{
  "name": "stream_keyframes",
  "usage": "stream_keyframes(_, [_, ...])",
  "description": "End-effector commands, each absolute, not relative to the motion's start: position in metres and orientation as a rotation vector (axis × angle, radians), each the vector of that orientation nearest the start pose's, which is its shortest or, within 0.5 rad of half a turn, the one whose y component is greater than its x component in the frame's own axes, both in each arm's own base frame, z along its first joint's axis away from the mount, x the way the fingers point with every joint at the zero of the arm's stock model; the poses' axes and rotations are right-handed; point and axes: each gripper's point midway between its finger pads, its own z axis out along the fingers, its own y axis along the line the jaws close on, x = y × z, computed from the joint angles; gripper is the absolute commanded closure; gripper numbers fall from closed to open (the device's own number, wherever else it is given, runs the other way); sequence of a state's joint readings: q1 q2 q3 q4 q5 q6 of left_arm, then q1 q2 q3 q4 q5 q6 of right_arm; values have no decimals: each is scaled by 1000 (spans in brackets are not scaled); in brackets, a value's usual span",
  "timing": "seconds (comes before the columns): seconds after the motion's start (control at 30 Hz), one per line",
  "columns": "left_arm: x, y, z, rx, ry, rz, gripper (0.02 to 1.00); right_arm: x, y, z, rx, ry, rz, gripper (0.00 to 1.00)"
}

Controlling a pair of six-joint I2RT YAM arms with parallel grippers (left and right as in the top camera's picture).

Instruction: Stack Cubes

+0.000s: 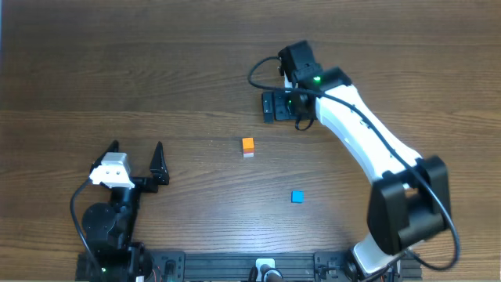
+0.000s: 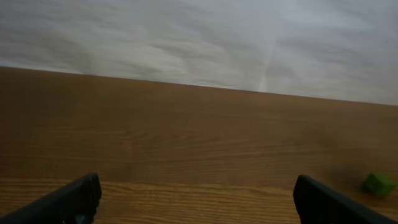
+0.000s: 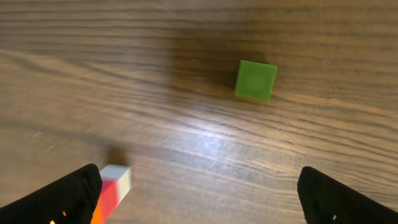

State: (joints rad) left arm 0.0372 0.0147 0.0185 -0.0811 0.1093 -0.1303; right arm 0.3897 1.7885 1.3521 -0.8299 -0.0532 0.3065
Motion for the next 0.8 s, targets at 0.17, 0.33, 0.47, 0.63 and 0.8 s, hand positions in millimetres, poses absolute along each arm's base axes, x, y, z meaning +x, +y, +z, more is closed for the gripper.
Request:
stream_keyframes(0.17, [245,-10,159,-34,1643,-153,18,383,136,60,57,2892,82,7])
stream_keyframes(0.33, [245,-10,159,-34,1643,-153,20,394,123,50,109,2900,48,7])
stream_keyframes(0.47, [245,-10,159,-34,1643,-153,18,401,124,46,84,2909,39,7])
stream_keyframes(0.63, [245,-10,159,-34,1644,-153,18,410,122,39,76,2934,-17,7])
stream_keyframes(0.8, [245,-10,159,-34,1644,-153,20,411,127,34,61,2961,-29,7])
